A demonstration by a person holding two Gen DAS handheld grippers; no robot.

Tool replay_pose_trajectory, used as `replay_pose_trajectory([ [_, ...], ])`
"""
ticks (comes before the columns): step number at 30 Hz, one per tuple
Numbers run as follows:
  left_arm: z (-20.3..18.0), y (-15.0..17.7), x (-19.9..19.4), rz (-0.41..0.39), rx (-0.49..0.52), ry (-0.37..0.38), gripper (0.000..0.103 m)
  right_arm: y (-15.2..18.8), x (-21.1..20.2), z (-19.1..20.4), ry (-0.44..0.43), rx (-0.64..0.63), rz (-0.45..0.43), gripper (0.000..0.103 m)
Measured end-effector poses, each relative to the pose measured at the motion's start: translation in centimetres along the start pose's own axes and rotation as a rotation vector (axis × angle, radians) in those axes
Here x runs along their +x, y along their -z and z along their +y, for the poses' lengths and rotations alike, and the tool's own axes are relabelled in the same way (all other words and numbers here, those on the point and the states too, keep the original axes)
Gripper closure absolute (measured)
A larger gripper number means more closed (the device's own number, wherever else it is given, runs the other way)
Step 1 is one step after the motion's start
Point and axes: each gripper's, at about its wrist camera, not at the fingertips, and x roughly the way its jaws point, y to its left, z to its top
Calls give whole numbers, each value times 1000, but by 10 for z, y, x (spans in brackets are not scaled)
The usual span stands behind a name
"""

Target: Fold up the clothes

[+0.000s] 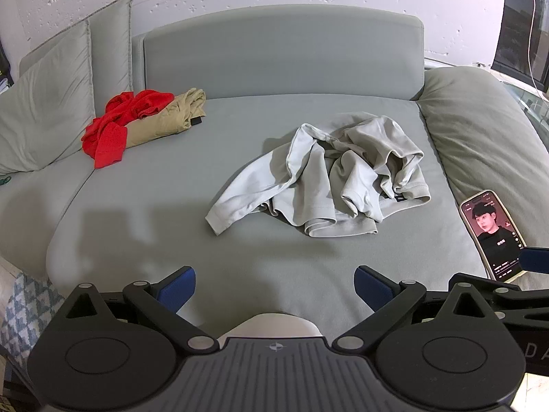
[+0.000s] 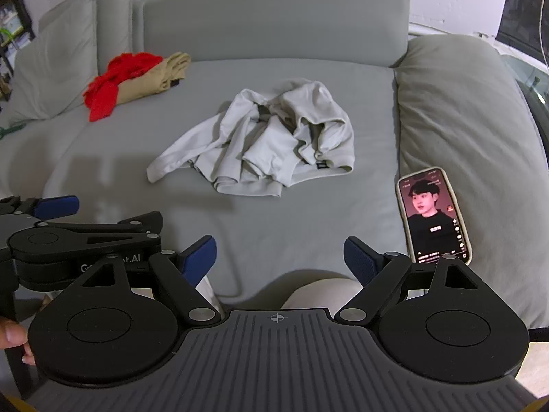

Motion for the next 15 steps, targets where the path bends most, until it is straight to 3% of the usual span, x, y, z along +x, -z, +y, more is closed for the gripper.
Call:
replay_pose_trajectory([
  [15, 0, 1, 1, -2, -4, 0, 4, 0, 1, 1, 2, 0, 2, 16],
])
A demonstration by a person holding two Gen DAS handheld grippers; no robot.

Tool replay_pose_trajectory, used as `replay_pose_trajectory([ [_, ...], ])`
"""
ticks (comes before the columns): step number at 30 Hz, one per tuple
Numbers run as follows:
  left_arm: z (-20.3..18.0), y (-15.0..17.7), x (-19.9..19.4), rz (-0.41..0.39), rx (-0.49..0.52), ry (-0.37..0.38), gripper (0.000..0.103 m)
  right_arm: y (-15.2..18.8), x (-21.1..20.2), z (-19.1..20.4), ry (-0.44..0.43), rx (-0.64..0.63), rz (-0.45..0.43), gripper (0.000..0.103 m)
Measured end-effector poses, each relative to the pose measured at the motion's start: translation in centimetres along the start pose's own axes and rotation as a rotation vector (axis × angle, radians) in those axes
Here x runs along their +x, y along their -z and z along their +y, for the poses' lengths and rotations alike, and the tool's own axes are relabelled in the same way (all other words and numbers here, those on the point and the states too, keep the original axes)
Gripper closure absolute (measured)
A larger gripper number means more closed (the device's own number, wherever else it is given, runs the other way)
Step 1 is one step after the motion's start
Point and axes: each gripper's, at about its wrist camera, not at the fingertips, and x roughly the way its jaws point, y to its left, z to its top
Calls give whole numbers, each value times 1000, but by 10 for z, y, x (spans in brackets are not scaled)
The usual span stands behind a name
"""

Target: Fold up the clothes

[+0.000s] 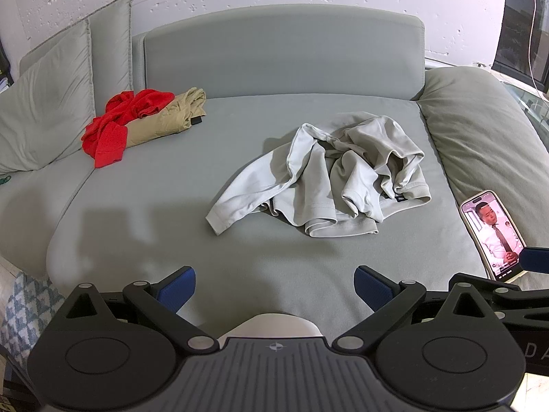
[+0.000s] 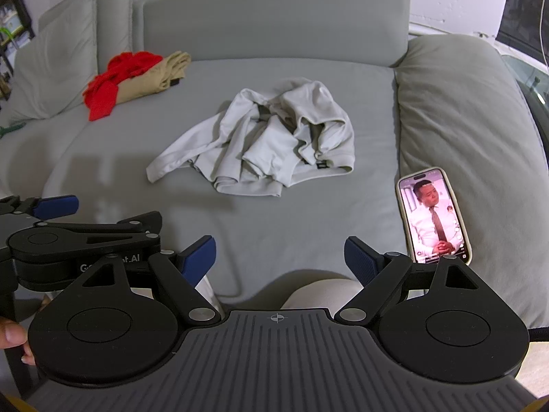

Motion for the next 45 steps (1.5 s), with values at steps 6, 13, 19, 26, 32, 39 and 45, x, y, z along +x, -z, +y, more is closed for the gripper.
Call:
replay_pose_trajectory([
  [6, 1, -1, 0, 0, 1, 2, 4, -1, 0, 0, 0, 0, 1, 16],
  [13, 0, -1, 1, 2, 0, 2, 4, 0, 0, -1, -1, 0, 3, 16],
  [19, 1, 0, 1, 0, -2, 4, 4, 0, 0, -1, -1, 0, 1, 16],
  [26, 1, 0, 1, 1, -3, 5, 4, 0, 0, 0, 1, 2, 2, 16],
  [32, 0, 0, 1, 2, -3, 4, 4, 0, 1, 0, -1, 1, 2, 16],
  [39, 1, 2, 1, 2, -1, 4, 4, 1, 1, -1, -1, 2, 4, 16],
  [45, 12, -3, 11, 10, -77, 57, 3, -2, 6, -9, -22, 33, -3, 14],
])
